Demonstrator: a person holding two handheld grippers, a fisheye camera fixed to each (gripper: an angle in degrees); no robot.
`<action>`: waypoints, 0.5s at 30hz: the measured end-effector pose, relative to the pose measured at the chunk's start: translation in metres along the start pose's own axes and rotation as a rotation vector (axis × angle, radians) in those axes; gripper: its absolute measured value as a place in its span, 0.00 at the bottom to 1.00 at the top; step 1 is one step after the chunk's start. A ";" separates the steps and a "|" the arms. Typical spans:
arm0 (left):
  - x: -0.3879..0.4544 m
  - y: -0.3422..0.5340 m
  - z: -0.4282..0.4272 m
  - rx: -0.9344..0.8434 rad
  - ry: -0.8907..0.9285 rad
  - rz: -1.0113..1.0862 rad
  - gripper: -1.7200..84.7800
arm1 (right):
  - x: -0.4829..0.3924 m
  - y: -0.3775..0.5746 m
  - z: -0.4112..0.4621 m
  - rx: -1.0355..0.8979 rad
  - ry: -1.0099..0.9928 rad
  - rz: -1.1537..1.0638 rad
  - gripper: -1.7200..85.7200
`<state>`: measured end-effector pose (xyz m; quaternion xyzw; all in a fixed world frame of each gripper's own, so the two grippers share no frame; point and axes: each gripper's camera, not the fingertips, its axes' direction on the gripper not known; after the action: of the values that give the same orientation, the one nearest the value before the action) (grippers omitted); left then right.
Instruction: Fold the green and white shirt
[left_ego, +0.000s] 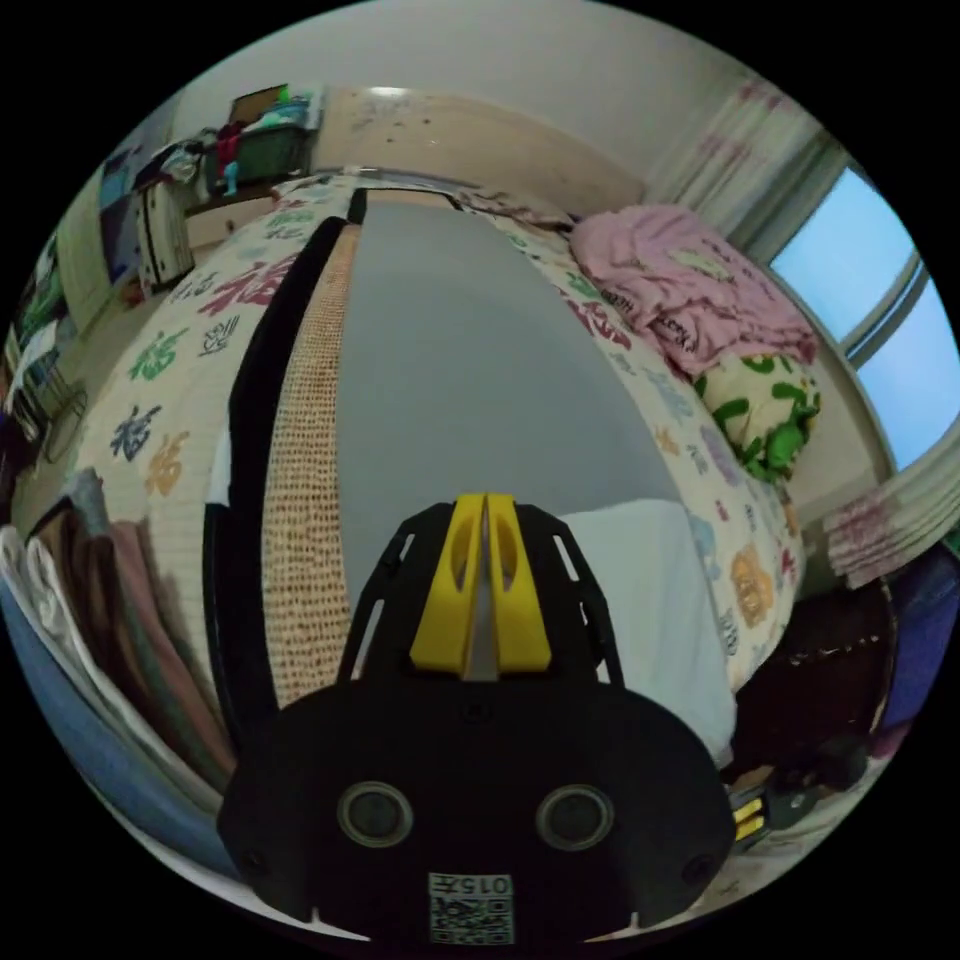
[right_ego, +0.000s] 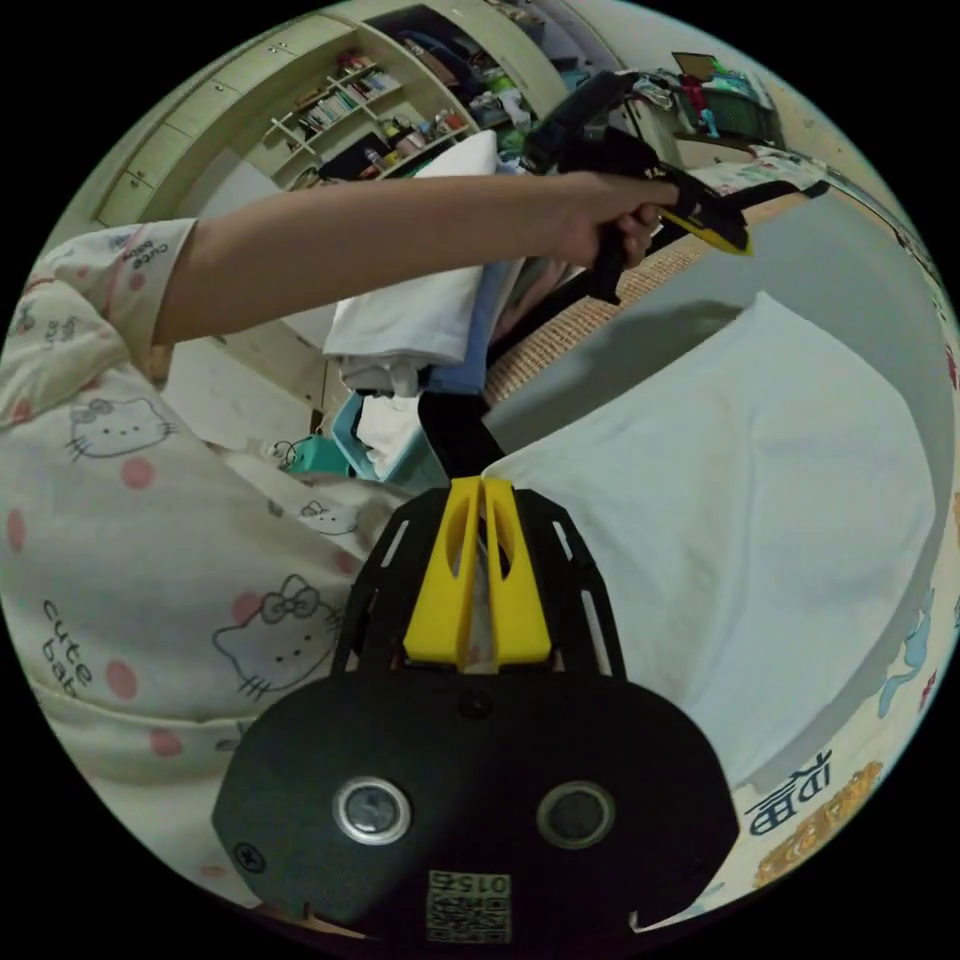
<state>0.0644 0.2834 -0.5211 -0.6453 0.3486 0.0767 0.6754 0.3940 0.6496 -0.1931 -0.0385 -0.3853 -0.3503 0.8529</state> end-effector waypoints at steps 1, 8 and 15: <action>-0.004 0.005 0.001 -0.004 0.037 -0.015 0.07 | 0.007 0.002 0.010 -0.024 0.009 -0.007 0.02; -0.006 0.059 0.073 -0.147 0.134 -0.016 0.09 | 0.049 0.010 0.061 -0.163 0.058 -0.069 0.02; 0.012 0.092 0.107 -0.175 -0.072 0.125 0.04 | 0.108 0.012 0.103 -0.282 0.060 -0.081 0.02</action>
<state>0.0623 0.3924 -0.6114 -0.6757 0.3557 0.1718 0.6224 0.3865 0.6320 -0.0445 -0.1318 -0.3078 -0.4359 0.8354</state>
